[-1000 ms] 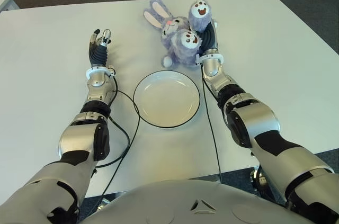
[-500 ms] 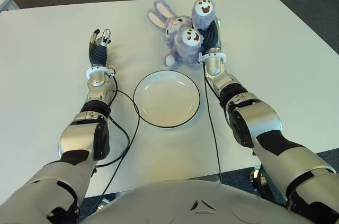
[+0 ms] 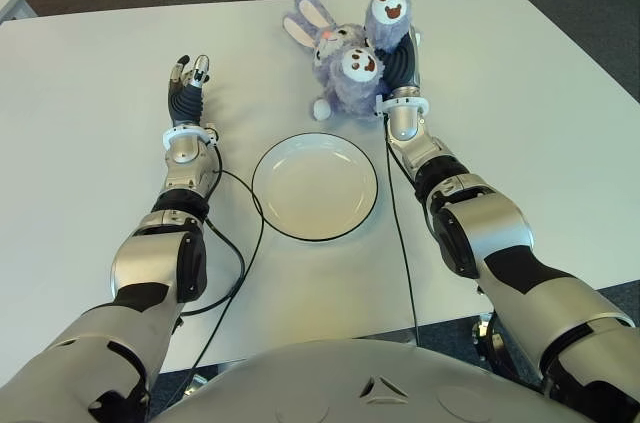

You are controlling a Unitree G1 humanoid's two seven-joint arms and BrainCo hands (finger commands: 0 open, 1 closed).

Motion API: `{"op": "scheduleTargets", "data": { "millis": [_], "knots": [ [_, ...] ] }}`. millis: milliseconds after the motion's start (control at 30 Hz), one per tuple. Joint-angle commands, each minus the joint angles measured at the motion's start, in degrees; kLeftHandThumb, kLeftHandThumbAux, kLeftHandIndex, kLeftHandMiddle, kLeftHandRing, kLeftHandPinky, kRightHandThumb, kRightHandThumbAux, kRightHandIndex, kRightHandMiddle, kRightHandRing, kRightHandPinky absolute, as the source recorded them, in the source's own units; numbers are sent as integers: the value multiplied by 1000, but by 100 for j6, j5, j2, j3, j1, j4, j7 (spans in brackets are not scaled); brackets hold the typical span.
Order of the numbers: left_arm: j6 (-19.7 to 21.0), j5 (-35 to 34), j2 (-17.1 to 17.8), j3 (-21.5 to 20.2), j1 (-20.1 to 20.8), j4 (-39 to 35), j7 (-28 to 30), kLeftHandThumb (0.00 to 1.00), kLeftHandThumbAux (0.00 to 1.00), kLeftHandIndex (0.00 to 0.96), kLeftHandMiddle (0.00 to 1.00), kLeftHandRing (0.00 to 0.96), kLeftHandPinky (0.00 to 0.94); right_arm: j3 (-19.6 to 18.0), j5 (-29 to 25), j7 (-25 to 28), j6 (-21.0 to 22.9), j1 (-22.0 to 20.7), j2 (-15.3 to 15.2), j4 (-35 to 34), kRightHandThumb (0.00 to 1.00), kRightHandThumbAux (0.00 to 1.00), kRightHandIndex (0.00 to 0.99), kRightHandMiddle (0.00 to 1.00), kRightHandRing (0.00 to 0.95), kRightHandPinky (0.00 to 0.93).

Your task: Put the doll into the plate.

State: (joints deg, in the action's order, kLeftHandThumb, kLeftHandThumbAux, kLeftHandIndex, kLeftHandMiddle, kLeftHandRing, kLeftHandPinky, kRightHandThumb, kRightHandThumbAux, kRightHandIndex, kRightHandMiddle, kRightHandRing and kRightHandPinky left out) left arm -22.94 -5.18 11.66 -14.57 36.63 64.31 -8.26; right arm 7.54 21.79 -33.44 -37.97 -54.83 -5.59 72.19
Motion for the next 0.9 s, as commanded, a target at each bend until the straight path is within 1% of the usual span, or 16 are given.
{"op": "scheduleTargets", "data": {
  "millis": [33, 200, 267, 533, 900],
  "knots": [
    [354, 44, -202, 43, -501, 421, -28, 0, 374, 97, 247, 206, 47, 2, 17, -164, -152, -52, -4, -61, 719, 706, 443, 844, 859, 865],
    [352, 29, -202, 18, -482, 440, -14, 0, 374, 94, 250, 212, 61, 25, 60, -238, -147, -67, -16, -60, 719, 706, 443, 841, 856, 858],
    [342, 22, -203, 9, -476, 450, -11, 0, 377, 96, 254, 217, 65, 39, 79, -253, -130, -73, -28, -65, 721, 706, 443, 844, 858, 870],
    [329, 18, -199, 5, -460, 474, 12, 0, 380, 91, 246, 213, 63, 28, 53, -223, -113, -73, -60, -89, 725, 706, 443, 842, 853, 869],
    [307, 25, -199, 8, -442, 497, 5, 0, 376, 94, 237, 209, 86, 22, 58, -329, -246, -41, -75, -258, 720, 704, 441, 817, 854, 849]
  ]
}}
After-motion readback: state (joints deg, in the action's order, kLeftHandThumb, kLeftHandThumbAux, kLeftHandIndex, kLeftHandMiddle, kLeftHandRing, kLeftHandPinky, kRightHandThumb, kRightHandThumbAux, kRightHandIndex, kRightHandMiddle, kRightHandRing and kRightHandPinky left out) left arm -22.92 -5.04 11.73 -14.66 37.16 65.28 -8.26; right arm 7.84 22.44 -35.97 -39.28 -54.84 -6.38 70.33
